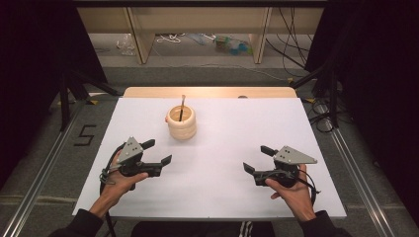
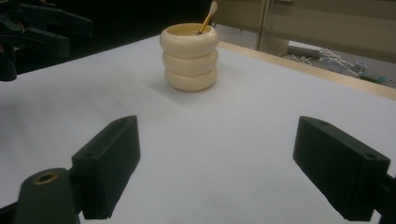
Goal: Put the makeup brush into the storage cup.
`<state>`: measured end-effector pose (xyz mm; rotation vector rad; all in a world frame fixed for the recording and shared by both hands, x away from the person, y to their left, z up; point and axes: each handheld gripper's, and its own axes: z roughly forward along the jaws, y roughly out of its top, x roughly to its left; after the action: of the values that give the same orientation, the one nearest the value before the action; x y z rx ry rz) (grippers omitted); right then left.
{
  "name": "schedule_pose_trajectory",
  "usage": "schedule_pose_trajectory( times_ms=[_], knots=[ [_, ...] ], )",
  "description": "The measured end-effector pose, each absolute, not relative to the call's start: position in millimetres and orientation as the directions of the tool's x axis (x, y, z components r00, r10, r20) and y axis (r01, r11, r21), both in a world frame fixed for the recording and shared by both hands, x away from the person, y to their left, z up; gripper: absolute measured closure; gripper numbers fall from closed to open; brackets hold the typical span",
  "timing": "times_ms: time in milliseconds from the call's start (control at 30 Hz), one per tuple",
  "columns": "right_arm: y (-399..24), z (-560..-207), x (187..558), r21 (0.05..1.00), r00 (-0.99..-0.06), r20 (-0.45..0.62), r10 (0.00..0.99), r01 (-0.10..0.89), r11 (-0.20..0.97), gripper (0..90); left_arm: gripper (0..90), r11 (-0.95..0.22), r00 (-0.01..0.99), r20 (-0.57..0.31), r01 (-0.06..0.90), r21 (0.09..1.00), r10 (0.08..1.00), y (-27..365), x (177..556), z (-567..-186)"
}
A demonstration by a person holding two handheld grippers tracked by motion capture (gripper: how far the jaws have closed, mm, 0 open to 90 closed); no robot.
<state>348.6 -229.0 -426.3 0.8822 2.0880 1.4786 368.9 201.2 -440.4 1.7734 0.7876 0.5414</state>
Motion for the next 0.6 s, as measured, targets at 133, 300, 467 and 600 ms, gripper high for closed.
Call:
schedule_pose_trajectory(
  times_ms=[133, 300, 467, 600],
  knots=[
    [-229, -426, 348, 0.940, -0.702, 0.012, 0.712, 0.251, 0.231, 15.8, 15.7, -0.200, 0.672, -0.027, 0.258, 0.945, 0.740, 202, 365, -442],
    [-227, -426, 347, 0.939, -0.704, 0.022, 0.709, 0.258, 0.227, 15.8, 15.6, -0.194, 0.666, -0.035, 0.267, 0.944, 0.746, 203, 361, -444],
    [-227, -427, 347, 0.937, -0.709, 0.026, 0.705, 0.262, 0.229, 15.8, 15.6, -0.193, 0.668, -0.033, 0.261, 0.946, 0.743, 204, 357, -443],
    [-227, -427, 347, 0.939, -0.709, 0.027, 0.705, 0.260, 0.226, 15.8, 15.6, -0.195, 0.669, -0.029, 0.257, 0.946, 0.743, 205, 355, -442]
  ],
)
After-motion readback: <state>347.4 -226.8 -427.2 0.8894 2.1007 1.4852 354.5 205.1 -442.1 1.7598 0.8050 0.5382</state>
